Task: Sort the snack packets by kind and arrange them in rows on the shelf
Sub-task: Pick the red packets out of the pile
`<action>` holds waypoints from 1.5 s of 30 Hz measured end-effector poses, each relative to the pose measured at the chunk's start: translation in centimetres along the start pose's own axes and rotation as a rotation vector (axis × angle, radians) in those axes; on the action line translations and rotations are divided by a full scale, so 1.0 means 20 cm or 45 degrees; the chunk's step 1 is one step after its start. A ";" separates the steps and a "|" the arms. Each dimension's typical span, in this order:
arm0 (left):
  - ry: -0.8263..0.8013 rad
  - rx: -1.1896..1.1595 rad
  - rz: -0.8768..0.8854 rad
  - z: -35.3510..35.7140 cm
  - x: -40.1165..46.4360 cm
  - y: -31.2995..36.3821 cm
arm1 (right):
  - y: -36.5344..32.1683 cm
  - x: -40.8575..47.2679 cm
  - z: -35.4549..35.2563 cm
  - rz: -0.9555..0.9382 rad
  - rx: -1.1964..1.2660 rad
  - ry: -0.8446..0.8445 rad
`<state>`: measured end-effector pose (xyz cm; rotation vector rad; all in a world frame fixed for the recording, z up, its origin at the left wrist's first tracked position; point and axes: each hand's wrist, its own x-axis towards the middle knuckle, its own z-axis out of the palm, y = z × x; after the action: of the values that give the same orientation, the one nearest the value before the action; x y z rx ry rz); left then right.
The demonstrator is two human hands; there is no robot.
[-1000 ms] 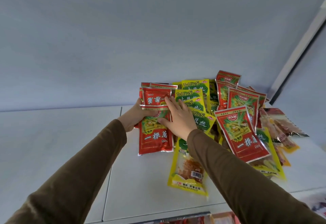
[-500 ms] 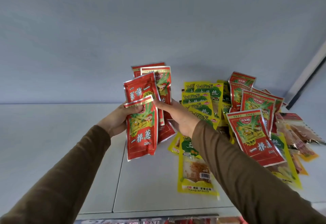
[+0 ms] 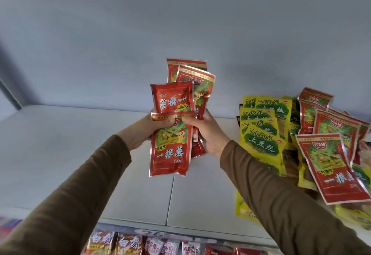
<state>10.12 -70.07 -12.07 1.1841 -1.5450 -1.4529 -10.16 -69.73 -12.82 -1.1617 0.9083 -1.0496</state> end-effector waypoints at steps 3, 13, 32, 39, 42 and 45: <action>0.050 -0.192 0.042 -0.13 -0.10 -0.03 | 0.00 -0.01 0.15 0.011 0.070 0.017; -0.030 -0.690 -0.169 -0.62 -0.43 -0.31 | -0.01 -0.04 0.73 0.007 0.080 -0.018; -0.050 -0.515 -0.207 -1.05 -0.65 -0.37 | 0.15 0.05 1.16 0.021 0.014 0.191; 0.149 -0.378 -0.192 -1.20 -0.65 -0.33 | 0.15 0.20 1.30 0.065 -0.041 0.007; 0.175 -0.307 -0.119 -1.30 -0.69 -0.31 | 0.18 0.28 1.43 0.065 -0.082 -0.067; 0.250 -0.278 -0.081 -1.43 -0.72 -0.31 | 0.25 0.36 1.58 0.046 -0.063 -0.074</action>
<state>42.49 -66.25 -13.17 1.2134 -1.1942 -1.4578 22.57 -68.04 -12.35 -1.2070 0.9107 -0.9639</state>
